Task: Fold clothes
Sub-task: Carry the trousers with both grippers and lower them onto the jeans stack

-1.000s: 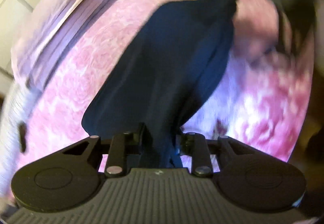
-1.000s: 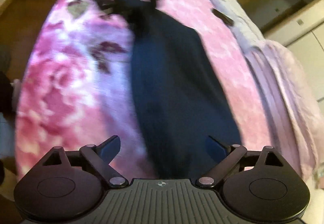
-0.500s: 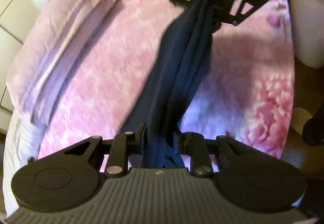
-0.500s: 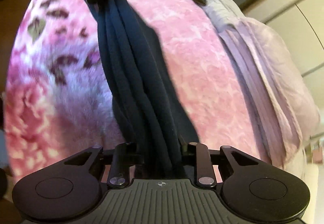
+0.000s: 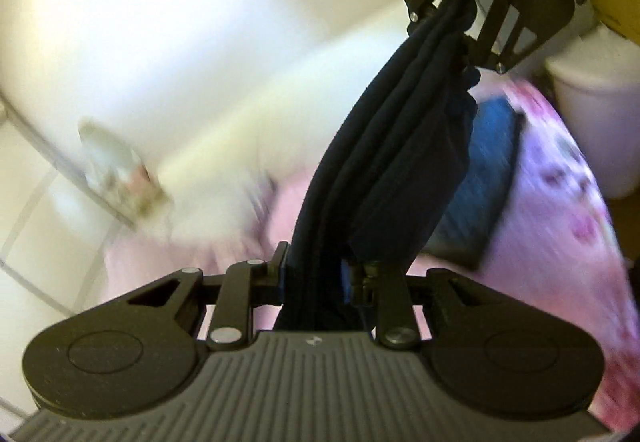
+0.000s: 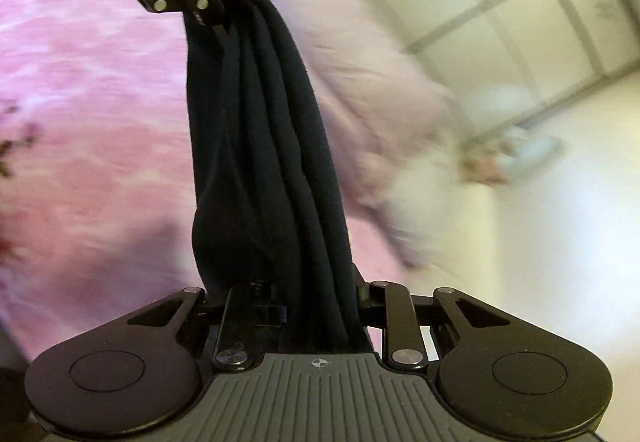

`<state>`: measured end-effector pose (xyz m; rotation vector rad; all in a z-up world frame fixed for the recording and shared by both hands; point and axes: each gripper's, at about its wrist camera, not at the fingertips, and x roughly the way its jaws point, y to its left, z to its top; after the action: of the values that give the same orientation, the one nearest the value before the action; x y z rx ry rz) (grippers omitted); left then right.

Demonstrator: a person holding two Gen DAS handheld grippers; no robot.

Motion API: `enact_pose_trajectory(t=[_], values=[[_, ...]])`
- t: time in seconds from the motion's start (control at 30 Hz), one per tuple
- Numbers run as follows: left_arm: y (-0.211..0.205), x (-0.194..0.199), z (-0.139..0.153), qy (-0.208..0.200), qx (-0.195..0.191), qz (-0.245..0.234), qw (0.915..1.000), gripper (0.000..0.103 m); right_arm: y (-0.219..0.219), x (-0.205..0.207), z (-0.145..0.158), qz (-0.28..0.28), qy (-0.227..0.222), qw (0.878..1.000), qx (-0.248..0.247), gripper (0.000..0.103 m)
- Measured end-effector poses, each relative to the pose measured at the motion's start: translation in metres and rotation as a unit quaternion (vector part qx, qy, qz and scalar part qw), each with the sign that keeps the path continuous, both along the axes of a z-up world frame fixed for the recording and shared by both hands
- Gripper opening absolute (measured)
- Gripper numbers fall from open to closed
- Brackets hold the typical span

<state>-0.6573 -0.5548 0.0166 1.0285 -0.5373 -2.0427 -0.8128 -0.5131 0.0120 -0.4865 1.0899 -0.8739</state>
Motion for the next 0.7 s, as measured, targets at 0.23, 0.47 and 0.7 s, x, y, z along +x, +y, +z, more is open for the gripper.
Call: enact_pose_trajectory(t=[0.23,0.47,0.7], values=[[-0.095,-0.136,-0.031,-0.011,-0.053,-0.021,0.9983,0.022,-0.085,-0.113,-0.045,-0.024,0.036,0.998,-0.039,0.025],[-0.105,-0.225,-0.227,-0.134,0.072,-0.06,0.9865,0.022,-0.135,-0.197,-0.178,-0.004,0.096,0.994,0.06,0.025],[-0.098,-0.222,-0.236,-0.132,0.091,-0.053,0.9856,0.023,-0.103,-0.208,-0.206,0.002,0.076,0.995,0.069,0.037]])
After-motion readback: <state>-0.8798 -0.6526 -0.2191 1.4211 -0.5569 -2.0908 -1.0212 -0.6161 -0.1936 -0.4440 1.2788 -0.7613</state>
